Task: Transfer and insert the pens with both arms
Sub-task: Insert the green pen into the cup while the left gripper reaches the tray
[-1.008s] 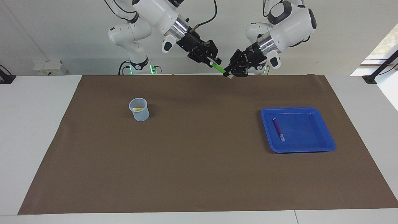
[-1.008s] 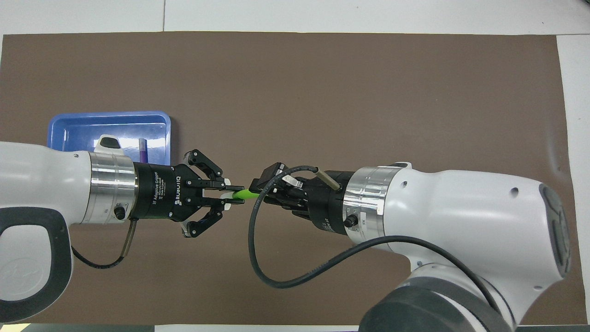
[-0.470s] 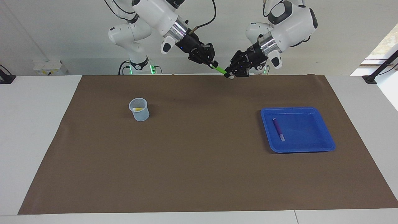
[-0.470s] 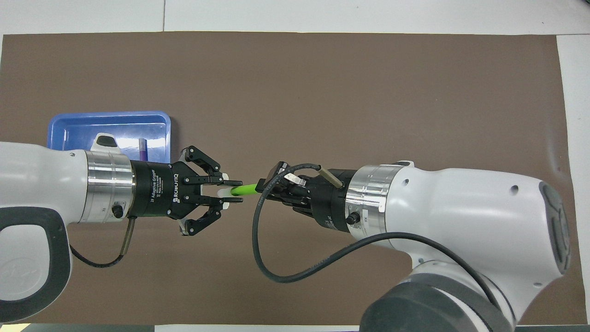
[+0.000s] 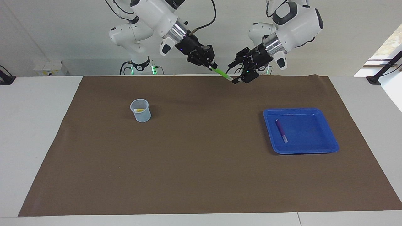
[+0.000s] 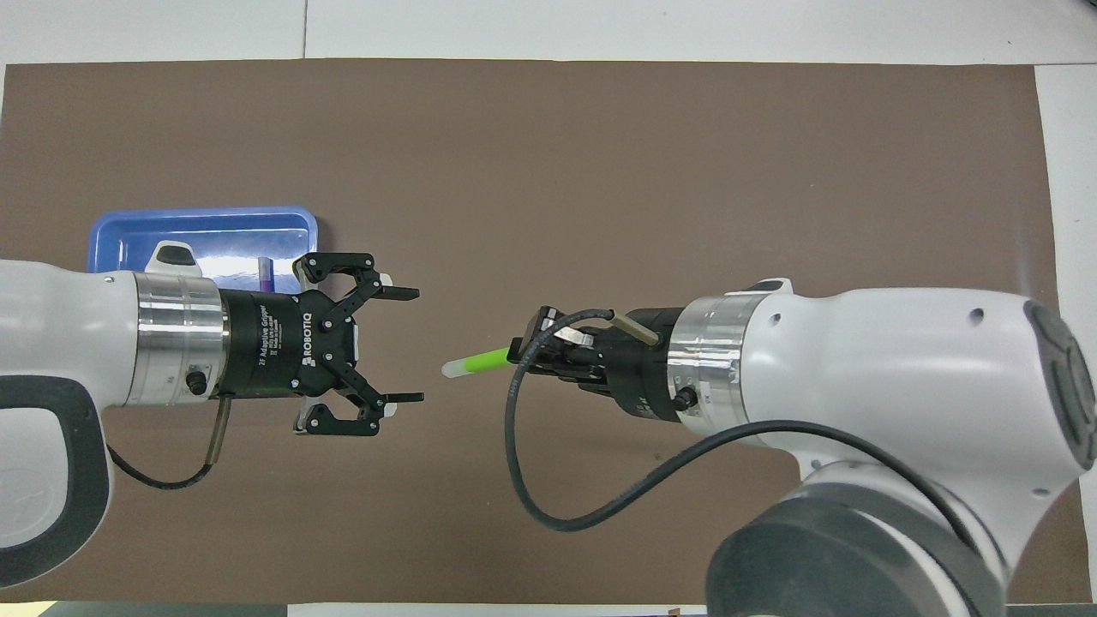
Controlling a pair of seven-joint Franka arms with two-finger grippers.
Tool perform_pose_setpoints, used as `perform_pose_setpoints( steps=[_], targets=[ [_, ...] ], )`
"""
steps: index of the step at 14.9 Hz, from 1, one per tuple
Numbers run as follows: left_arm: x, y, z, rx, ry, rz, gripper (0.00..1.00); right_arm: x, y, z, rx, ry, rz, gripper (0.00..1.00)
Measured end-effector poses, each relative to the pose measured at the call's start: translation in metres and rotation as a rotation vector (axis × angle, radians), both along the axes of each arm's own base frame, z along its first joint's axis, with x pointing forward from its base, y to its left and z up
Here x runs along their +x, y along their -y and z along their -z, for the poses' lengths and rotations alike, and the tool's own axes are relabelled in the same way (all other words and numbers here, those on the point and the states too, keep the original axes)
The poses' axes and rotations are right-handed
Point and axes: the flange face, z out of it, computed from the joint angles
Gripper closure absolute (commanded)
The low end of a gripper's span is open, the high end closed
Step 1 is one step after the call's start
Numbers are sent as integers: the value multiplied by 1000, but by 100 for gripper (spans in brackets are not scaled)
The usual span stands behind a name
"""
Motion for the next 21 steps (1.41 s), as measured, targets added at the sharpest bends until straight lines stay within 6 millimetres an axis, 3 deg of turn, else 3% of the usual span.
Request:
perform_pose_setpoints(
  steps=[3, 6, 10, 13, 15, 17, 21],
  targets=[
    [10, -23, 0, 0, 40, -9, 0, 11, 55, -5, -133, 61, -247, 100],
    [16, -47, 6, 57, 126, 67, 0, 21, 108, 9, -312, 128, -416, 100],
    [15, -69, 18, 212, 245, 289, 0, 20, 128, 26, -581, 217, -739, 100],
    [20, -92, 26, 346, 310, 406, 0, 29, 163, 47, -662, 239, -911, 100],
    [25, -107, 34, 404, 334, 473, 0, 31, 179, 61, -664, 240, -936, 100],
    [31, -120, 45, 443, 355, 550, 0, 29, 181, 75, -666, 242, -944, 100],
    [47, -168, 74, 479, 416, 748, 0, 28, 182, 96, -665, 231, -951, 100]
  ],
)
